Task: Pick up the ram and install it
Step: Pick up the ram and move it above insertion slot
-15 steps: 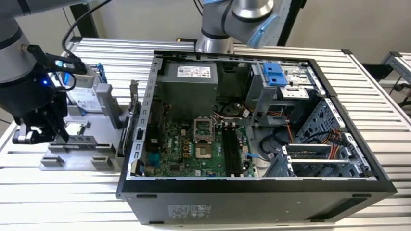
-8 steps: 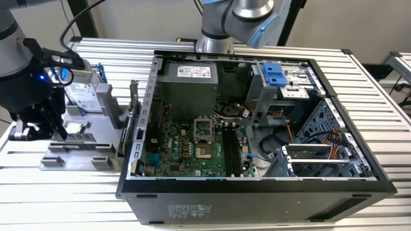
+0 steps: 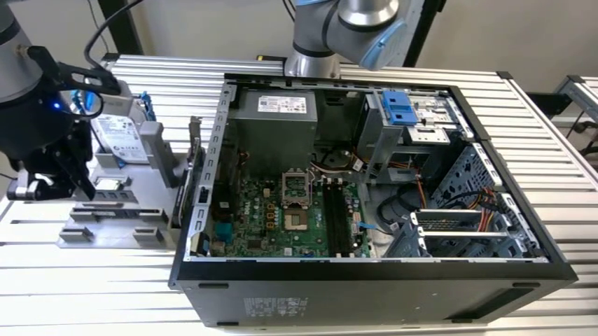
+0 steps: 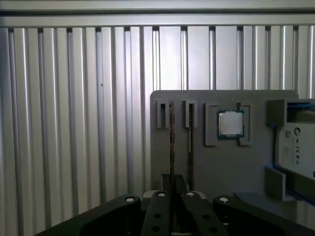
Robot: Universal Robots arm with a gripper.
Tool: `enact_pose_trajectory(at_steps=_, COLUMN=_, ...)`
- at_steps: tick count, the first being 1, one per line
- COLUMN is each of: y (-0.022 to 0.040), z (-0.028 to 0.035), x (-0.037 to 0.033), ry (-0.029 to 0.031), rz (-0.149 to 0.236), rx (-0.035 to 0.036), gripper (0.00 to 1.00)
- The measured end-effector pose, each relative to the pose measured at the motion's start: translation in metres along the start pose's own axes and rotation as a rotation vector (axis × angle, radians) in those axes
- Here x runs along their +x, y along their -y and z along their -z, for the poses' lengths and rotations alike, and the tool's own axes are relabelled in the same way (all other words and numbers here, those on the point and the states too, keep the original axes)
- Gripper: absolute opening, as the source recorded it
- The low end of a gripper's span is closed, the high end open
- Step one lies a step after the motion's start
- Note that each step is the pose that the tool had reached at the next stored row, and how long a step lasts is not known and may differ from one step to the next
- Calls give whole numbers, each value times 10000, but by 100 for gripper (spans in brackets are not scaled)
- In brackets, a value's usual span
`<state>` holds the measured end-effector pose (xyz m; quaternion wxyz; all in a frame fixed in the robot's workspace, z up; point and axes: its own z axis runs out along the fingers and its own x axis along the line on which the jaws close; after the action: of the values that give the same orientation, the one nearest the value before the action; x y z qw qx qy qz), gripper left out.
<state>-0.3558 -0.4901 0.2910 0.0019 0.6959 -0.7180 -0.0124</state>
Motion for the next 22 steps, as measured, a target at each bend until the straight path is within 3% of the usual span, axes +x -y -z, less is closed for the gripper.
enact_pose_trajectory(at_steps=22, y=-5, z=240, x=-6, ry=0, rz=-34, rx=1, gripper=0)
